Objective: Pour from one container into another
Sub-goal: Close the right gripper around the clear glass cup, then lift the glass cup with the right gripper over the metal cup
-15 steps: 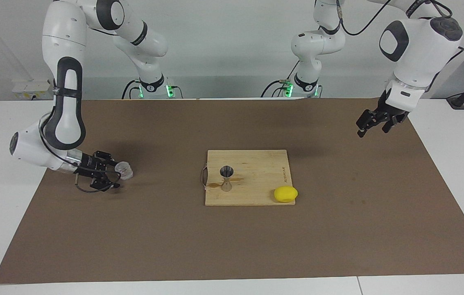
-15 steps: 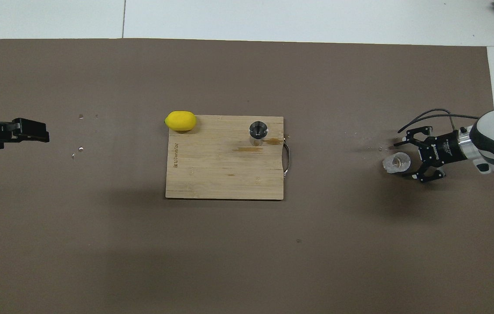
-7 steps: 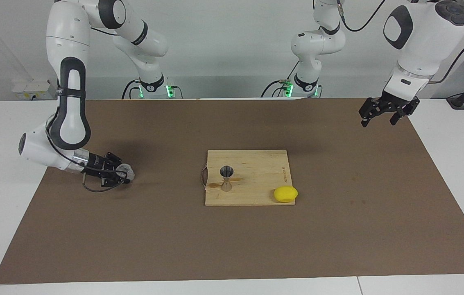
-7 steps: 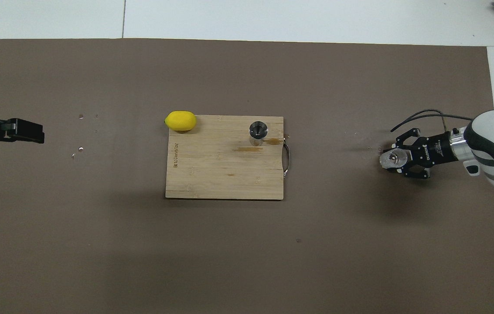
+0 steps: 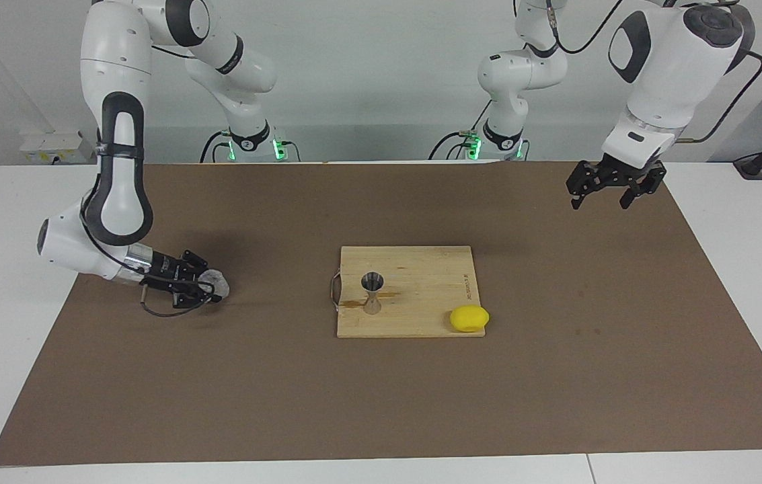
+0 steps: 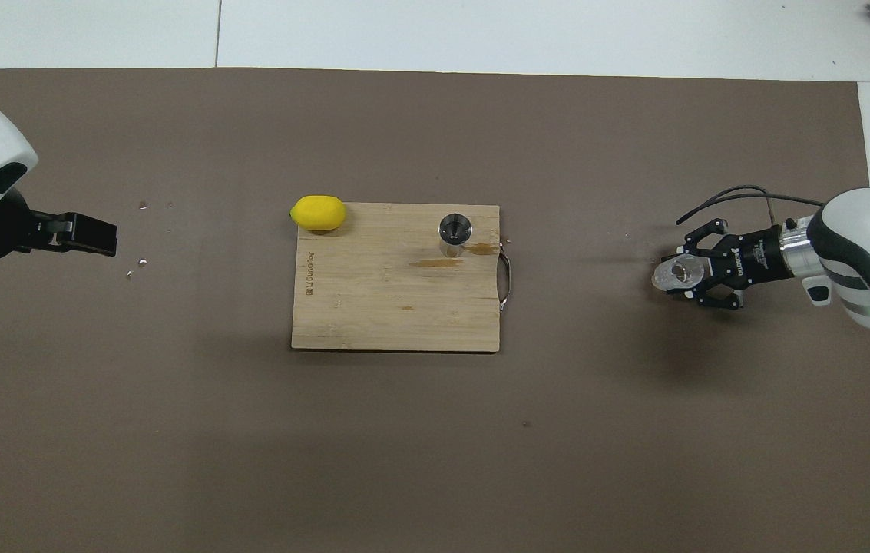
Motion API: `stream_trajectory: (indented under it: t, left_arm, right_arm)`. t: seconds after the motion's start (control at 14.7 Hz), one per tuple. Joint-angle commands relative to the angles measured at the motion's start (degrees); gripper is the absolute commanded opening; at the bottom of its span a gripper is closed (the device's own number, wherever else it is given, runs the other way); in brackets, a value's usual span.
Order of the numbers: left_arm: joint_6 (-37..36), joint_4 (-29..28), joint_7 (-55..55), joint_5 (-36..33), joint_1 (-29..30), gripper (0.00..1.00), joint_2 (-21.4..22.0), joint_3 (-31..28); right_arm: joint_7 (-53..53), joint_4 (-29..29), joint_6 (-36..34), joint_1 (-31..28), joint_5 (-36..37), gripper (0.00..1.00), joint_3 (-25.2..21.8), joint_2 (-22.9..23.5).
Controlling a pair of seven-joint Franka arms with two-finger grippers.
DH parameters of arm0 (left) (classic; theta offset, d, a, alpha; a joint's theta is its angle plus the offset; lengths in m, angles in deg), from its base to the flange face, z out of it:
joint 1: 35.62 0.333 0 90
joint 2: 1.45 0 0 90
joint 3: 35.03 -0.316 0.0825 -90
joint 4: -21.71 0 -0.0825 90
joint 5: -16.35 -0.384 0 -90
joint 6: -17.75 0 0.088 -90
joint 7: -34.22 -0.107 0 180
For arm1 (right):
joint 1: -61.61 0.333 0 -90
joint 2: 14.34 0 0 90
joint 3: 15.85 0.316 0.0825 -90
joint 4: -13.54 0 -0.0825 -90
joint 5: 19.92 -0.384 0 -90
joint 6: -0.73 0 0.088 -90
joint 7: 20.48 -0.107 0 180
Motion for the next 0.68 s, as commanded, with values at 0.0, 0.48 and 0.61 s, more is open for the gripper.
stream_trajectory:
  t: [0.0,0.48,0.61]
  left_arm:
    - [-7.9,6.27,-0.42,1.13,-0.02,1.0,-1.04,-0.63]
    - [-10.91,1.63,-0.07,1.3,0.69,1.0,3.96,-0.55]
    - [-10.92,1.8,-0.59,1.48,0.69,1.0,4.76,-0.63]
  right_arm:
    - [-5.44,-0.11,0.8,2.13,-1.28,0.0,0.21,-2.42]
    - [-22.49,-6.52,2.2,10.39,-1.19,0.0,0.21,-2.43]
    - [-26.1,-7.4,4.04,12.24,-1.19,0.0,0.21,-2.43]
